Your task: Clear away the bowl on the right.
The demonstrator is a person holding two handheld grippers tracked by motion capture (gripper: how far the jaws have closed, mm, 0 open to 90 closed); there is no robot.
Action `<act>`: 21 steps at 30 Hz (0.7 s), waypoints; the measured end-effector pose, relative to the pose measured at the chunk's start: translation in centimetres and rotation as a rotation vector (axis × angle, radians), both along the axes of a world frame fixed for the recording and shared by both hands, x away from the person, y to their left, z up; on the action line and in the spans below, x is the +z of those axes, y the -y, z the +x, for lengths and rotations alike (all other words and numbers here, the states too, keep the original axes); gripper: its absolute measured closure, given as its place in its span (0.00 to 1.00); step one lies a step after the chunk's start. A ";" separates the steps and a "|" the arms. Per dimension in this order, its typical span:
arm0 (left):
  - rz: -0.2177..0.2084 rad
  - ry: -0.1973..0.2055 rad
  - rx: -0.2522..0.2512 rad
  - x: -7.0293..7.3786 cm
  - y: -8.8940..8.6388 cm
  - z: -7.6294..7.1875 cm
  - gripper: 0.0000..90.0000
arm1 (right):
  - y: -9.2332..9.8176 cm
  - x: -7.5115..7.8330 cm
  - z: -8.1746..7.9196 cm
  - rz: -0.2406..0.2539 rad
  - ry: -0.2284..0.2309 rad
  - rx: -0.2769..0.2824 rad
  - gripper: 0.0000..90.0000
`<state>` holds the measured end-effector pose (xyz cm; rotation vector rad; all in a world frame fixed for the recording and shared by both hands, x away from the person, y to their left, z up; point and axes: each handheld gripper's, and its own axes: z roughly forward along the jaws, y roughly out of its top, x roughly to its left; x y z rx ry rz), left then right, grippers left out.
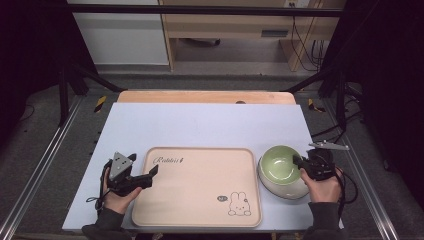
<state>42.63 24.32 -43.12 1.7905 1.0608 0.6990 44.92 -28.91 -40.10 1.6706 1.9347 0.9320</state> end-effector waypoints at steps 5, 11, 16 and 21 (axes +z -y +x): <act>0.000 0.000 0.000 0.0 0.0 0.0 0.15 | -0.5 0.5 -0.2 0.009 0.012 0.025 0.92; 0.000 0.000 -0.001 0.0 0.0 0.0 0.15 | -1.3 1.2 -0.6 0.013 0.034 0.055 0.92; 0.000 0.000 -0.001 0.0 0.0 0.0 0.15 | -2.0 1.8 -0.9 0.014 0.047 0.085 0.92; 0.001 -0.001 -0.002 0.0 0.0 0.0 0.15 | -2.7 2.0 -1.0 0.002 0.056 0.110 0.92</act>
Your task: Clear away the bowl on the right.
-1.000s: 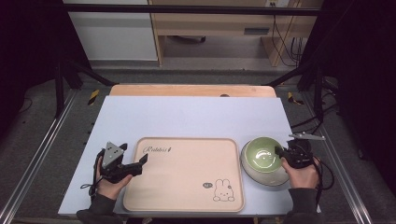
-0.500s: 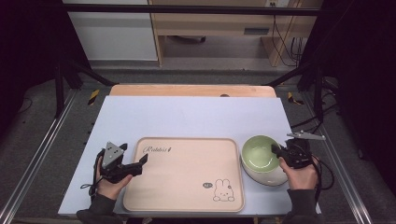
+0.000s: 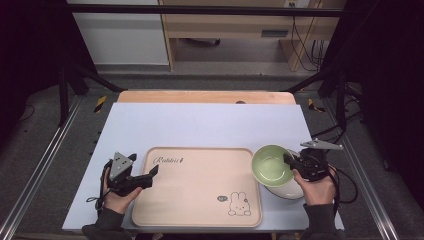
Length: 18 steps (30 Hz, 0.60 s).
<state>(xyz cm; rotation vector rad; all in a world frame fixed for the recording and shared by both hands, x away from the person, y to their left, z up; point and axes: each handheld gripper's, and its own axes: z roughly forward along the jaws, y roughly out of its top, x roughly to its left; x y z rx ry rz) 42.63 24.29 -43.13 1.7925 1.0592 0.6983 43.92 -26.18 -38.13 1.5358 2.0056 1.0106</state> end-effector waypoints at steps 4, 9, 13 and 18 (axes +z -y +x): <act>0.000 0.000 -0.001 0.0 0.0 0.0 0.15 | -0.8 0.2 -0.1 -0.001 0.004 0.026 0.92; -0.004 0.001 0.000 0.0 0.1 0.0 0.15 | -1.4 0.5 -0.2 0.014 0.007 0.053 0.92; 0.000 -0.005 -0.002 -0.1 0.1 0.0 0.15 | -1.8 0.6 -0.3 0.011 0.011 0.070 0.92; -0.001 -0.004 -0.002 -0.1 0.1 0.0 0.15 | -2.6 0.8 -0.4 0.013 0.016 0.091 0.92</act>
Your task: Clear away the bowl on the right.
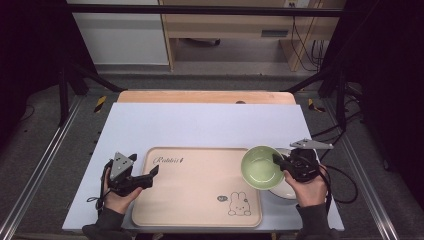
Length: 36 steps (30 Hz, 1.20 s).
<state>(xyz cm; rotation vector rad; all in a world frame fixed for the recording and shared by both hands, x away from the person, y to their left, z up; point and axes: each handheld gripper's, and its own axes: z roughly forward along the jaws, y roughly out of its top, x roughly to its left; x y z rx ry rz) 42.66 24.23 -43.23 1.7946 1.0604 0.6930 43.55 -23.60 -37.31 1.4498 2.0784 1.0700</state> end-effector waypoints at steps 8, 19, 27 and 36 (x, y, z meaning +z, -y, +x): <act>-0.004 0.005 0.004 0.0 -0.1 0.0 0.15 | -1.3 0.2 0.1 -0.013 0.001 0.033 0.92; -0.004 0.005 0.004 0.0 -0.1 0.0 0.15 | -2.9 0.4 0.4 -0.020 0.008 0.071 0.92; -0.004 0.005 0.004 0.0 -0.1 0.0 0.15 | -4.7 0.5 0.9 -0.025 0.006 0.109 0.92; -0.004 0.004 0.006 0.1 -0.2 -0.1 0.15 | -6.2 0.7 1.3 -0.027 0.011 0.137 0.92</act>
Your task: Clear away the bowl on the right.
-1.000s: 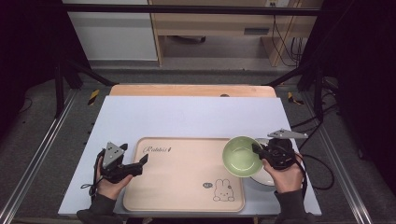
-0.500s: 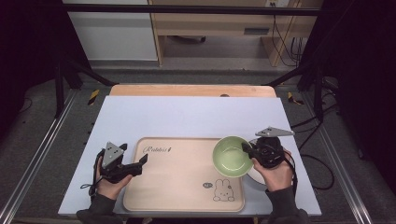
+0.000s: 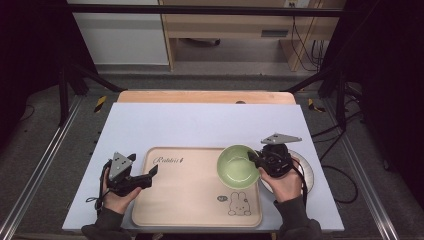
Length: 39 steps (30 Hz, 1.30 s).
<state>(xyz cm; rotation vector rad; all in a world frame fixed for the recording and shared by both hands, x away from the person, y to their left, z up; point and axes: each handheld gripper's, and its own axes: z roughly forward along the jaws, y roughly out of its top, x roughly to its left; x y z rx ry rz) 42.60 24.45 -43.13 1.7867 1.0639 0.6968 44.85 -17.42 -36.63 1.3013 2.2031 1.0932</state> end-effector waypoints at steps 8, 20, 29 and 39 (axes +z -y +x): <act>-0.001 0.000 -0.002 0.0 0.1 0.0 0.15 | -1.7 -0.1 0.5 -0.012 -0.010 0.026 0.92; -0.003 0.007 -0.004 0.1 0.1 -0.1 0.15 | -3.9 -0.2 1.4 -0.010 -0.006 0.064 0.92; -0.001 0.007 -0.005 0.1 0.0 -0.1 0.15 | -5.2 -0.2 2.2 -0.003 -0.007 0.075 0.92; -0.008 0.008 -0.003 0.2 -0.1 -0.1 0.15 | -6.3 -1.0 3.2 -0.009 -0.011 0.083 0.92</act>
